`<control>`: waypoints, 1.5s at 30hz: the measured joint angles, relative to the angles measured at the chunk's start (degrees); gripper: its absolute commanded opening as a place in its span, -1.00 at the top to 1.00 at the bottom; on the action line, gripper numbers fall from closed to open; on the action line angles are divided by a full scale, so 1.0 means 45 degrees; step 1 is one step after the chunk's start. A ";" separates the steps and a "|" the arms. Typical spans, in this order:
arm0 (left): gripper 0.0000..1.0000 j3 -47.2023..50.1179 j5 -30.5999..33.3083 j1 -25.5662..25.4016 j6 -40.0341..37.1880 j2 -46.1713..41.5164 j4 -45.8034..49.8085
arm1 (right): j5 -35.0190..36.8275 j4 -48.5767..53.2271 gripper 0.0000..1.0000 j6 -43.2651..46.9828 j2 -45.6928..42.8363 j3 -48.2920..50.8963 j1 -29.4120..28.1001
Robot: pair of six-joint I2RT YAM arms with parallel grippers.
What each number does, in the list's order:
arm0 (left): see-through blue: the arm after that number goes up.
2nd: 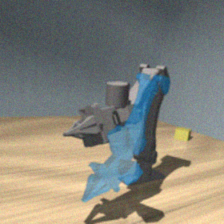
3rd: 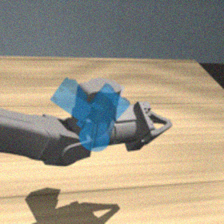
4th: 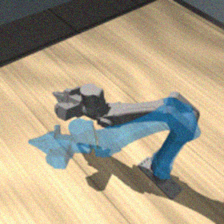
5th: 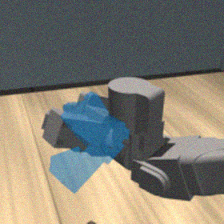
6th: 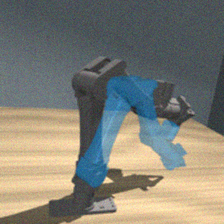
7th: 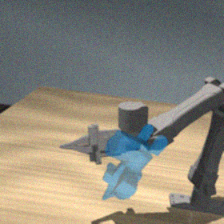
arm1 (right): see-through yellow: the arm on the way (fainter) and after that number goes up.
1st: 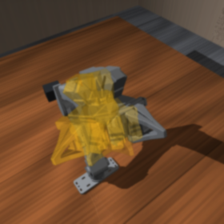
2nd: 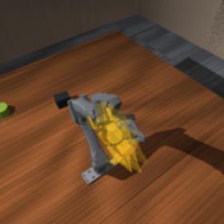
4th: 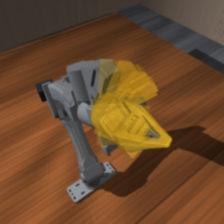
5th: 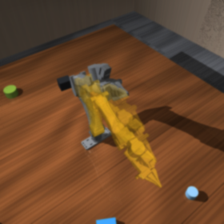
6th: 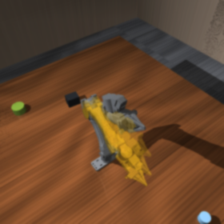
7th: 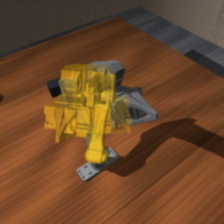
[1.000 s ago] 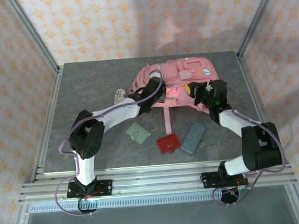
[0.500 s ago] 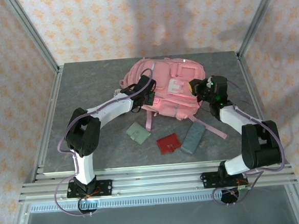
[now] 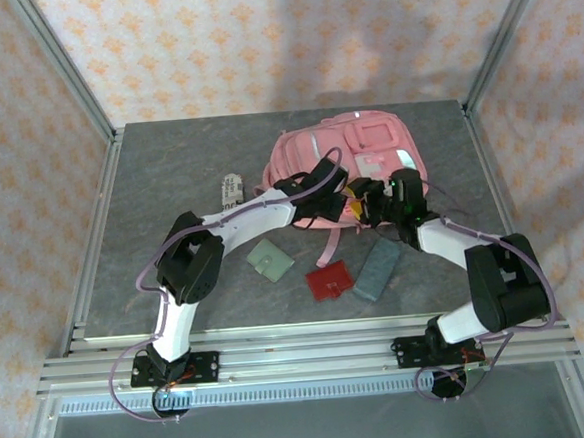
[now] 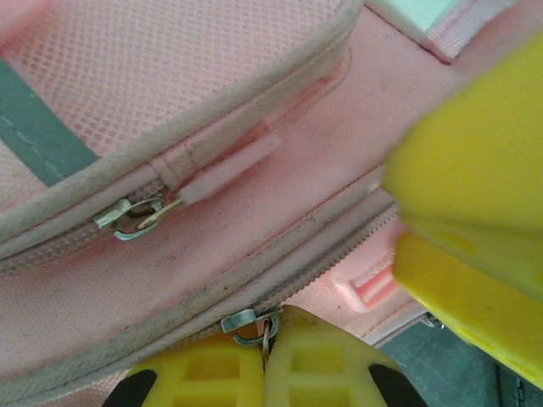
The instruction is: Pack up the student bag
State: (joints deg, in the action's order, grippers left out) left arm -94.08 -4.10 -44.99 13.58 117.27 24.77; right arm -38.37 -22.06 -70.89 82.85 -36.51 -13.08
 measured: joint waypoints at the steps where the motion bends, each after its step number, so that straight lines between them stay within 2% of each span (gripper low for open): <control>1: 1.00 0.0000 0.0005 -0.0010 0.0000 0.0000 0.0015 | 0.0000 -0.0155 -0.06 -0.0194 0.0087 0.0000 -0.0005; 4: 1.00 0.0010 0.0019 -0.0029 -0.0010 0.0000 0.0044 | 0.0262 -0.0554 0.04 -0.0714 0.0491 0.0000 -0.0005; 5: 1.00 0.0015 0.0058 -0.0029 -0.0010 0.0000 0.0068 | 0.0403 -0.0680 0.14 -0.0821 0.0661 -0.0010 -0.0005; 8: 1.00 0.0136 0.0296 -0.0029 -0.0034 0.0000 0.0078 | 0.0753 -0.0889 0.76 -0.1030 0.1302 -0.0180 -0.0019; 10: 1.00 0.0306 0.0588 -0.0024 -0.0044 0.0000 0.0068 | 0.0777 -0.0981 1.00 -0.1175 0.1851 -0.0393 -0.0015; 17: 1.00 0.1316 0.1535 0.0505 -0.0044 -0.0092 -0.0063 | 0.1088 -0.1389 1.00 -0.1481 0.2453 -0.0583 -0.0015; 27: 1.00 0.2186 0.1778 0.1671 -0.0044 -0.0860 -0.0325 | 0.1311 -0.1297 1.00 -0.1423 0.2409 -0.0607 -0.0015; 34: 1.00 0.3050 0.1365 0.1642 -0.0029 -0.1146 -0.1161 | 0.1214 -0.0238 1.00 -0.0670 0.2506 -0.1394 0.0146; 42: 1.00 0.3798 0.0758 0.0656 0.0486 -0.1345 -0.2351 | 0.0797 0.2123 1.00 0.1069 0.4556 -0.4687 0.0767; 43: 1.00 0.3774 0.0670 0.0534 0.0646 -0.1345 -0.2463 | 0.0714 0.2385 0.96 0.1268 0.4857 -0.5134 0.0806; 45: 1.00 0.3604 0.0651 0.0379 0.0826 -0.1302 -0.2467 | 0.0612 0.2798 0.63 0.1617 0.5197 -0.5707 0.0816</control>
State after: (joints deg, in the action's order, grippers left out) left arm -77.87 -1.17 -43.29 17.30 111.42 13.67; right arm -35.62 -9.47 -63.61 106.24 -62.19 -9.41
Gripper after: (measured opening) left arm 0.043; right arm 0.072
